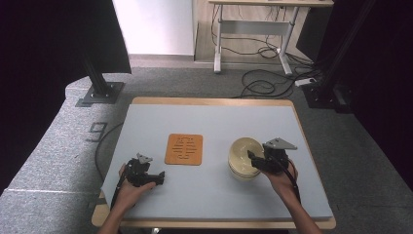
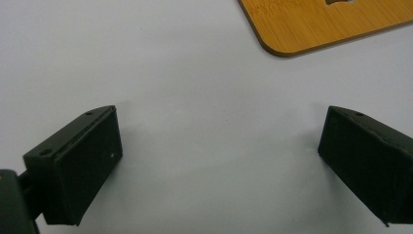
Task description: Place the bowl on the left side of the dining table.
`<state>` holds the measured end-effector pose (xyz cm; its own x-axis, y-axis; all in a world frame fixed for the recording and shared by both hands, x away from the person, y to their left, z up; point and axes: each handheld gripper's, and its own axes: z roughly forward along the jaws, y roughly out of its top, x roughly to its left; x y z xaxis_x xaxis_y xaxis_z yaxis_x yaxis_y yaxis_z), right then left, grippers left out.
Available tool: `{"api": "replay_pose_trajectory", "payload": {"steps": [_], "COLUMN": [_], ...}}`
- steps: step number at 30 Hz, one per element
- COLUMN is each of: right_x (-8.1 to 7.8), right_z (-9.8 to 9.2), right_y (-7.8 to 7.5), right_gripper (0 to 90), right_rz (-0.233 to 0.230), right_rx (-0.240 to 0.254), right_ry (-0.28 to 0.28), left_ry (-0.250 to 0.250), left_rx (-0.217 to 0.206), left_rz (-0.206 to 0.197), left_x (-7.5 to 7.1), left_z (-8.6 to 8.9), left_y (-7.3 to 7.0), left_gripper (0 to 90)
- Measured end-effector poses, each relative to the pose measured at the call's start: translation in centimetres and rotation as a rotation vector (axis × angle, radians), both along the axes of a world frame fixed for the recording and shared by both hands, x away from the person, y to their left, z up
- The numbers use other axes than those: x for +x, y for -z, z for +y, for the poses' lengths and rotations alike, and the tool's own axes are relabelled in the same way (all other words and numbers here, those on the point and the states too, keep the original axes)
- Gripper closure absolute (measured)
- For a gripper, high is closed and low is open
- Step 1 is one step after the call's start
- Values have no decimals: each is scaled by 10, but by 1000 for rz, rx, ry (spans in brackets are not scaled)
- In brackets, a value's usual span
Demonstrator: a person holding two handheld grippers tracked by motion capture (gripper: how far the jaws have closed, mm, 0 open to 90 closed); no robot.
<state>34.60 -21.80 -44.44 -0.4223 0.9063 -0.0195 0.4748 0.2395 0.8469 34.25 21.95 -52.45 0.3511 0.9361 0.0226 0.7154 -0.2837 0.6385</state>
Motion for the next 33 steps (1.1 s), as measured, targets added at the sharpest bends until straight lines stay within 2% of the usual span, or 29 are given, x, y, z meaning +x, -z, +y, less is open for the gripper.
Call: {"api": "replay_pose_trajectory", "payload": {"steps": [8, 25, 29, 33], "right_x": [1, 1, 1, 0], "right_z": [0, 0, 1, 2], "right_y": [1, 3, 3, 3], "right_gripper": [420, 640, 668, 739], "right_rz": [4, 8, -5, -31], "right_rx": [-16, -52, -68, -85], "right_ry": [13, 52, 66, 89], "left_ry": [0, 0, 0, 0], "left_rx": [0, 0, 0, 0], "left_rz": [1, 1, 1, 1], "left_x": [0, 0, 0, 0], "left_z": [0, 0, 0, 0], "left_y": [0, 0, 0, 0], "left_gripper": [23, 22, 22, 22]}}
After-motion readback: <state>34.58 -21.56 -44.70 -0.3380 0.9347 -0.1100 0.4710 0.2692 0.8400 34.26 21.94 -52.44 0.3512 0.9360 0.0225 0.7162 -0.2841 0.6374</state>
